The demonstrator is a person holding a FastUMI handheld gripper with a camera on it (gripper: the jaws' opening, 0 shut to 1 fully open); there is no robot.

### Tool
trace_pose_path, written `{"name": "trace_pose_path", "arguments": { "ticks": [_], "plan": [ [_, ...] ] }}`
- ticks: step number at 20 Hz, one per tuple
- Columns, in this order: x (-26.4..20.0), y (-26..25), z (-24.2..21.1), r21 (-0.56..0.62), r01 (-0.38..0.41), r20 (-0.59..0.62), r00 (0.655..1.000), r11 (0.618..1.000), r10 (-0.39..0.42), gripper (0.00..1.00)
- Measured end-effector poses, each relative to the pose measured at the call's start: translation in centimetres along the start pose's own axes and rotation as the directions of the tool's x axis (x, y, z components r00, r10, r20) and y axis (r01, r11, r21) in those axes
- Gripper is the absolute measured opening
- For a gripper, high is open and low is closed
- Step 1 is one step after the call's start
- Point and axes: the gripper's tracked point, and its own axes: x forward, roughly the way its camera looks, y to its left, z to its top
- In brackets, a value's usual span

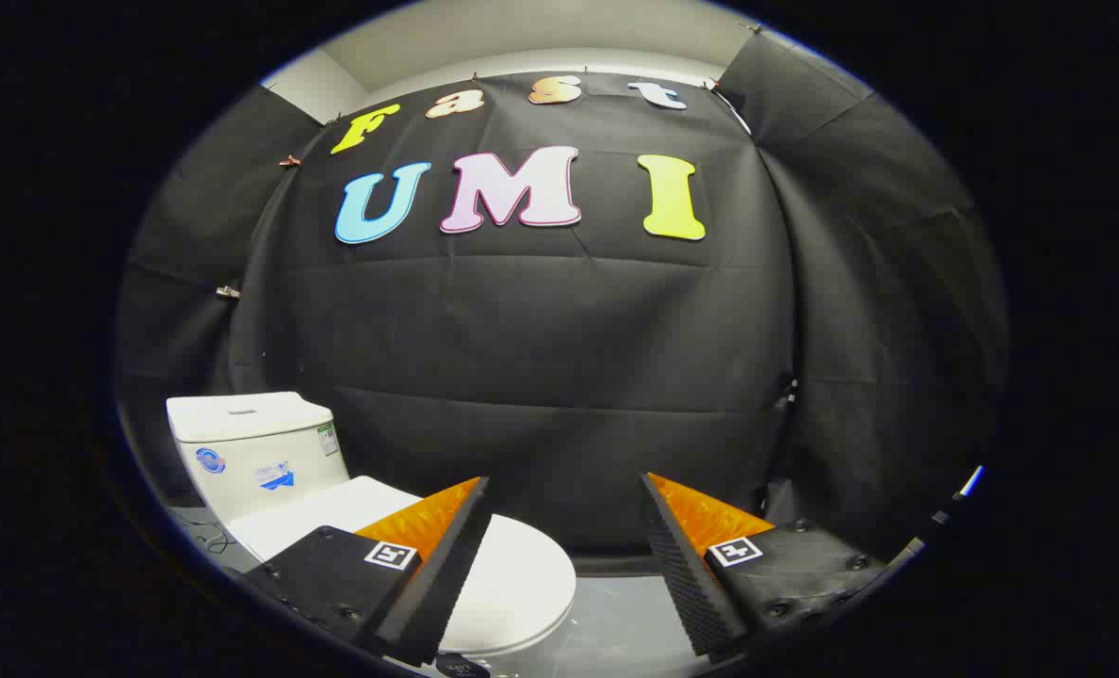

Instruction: Open the toilet lid.

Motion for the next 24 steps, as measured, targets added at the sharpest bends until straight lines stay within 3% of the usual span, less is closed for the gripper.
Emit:
{"name": "trace_pose_path", "arguments": {
  "ticks": [24],
  "plan": [
    [0.18,-0.39,-0.38,0.005,0.012,-0.011,1.0,1.0,-0.012,0.96]
  ]
}}
